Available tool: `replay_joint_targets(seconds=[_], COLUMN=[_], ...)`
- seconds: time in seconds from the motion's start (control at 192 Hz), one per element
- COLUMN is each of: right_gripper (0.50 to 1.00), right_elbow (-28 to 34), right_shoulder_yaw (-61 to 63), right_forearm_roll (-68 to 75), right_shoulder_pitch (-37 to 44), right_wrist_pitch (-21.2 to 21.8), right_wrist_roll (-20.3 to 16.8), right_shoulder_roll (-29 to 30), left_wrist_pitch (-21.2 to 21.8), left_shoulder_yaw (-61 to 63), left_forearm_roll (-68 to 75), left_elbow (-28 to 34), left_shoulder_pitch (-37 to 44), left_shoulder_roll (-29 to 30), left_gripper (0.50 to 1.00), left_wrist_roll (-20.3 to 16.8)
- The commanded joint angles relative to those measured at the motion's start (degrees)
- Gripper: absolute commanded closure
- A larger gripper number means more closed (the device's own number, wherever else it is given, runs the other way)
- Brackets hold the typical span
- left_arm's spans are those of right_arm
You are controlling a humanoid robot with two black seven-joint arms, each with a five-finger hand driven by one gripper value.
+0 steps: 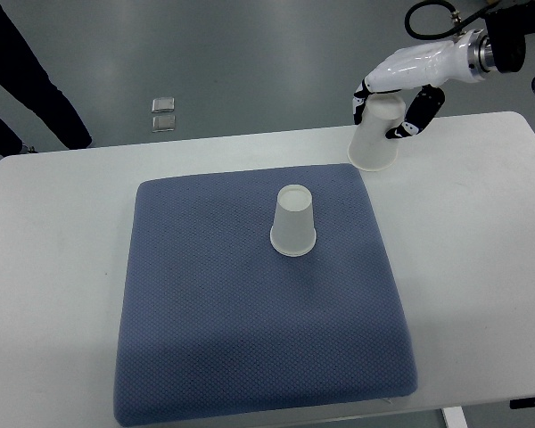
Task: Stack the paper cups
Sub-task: 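Lift the held cup and carry it over the cup on the pad, then lower the held cup down onto the cup on the pad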
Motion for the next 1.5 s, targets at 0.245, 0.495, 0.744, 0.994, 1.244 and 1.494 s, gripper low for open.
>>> replay_joint_targets(seconds=[0.245,0.495,0.744,0.994,1.244,1.494], right_gripper=[0.857,0.854,0.852,0.850,0.850,0.850], right_elbow=[3.62,3.80,3.71,3.71,3.01,1.86], right_shoulder_yaw=[0.17,0.43,0.52,0.52,0.52,0.61], right_forearm_roll=[0.88,1.67,2.20,2.37,2.37,2.20], right_shoulder_pitch=[3.23,4.55,3.85,2.53,1.47,0.95], right_wrist_pitch=[4.17,4.61,4.17,3.91,3.64,3.21], right_wrist_roll=[0.13,0.13,0.13,0.13,0.13,0.04], right_shoulder_roll=[5.59,8.57,10.07,10.95,11.65,12.97], left_wrist_pitch=[0.00,0.00,0.00,0.00,0.00,0.00], left_shoulder_yaw=[0.01,0.01,0.01,0.01,-0.08,0.01], left_forearm_roll=[0.00,0.00,0.00,0.00,0.00,0.00], left_elbow=[0.00,0.00,0.00,0.00,0.00,0.00], left_shoulder_pitch=[0.00,0.00,0.00,0.00,0.00,0.00], left_shoulder_roll=[0.00,0.00,0.00,0.00,0.00,0.00], left_gripper=[0.500,0.500,0.500,0.500,0.500,0.500], left_wrist_roll=[0.00,0.00,0.00,0.00,0.00,0.00])
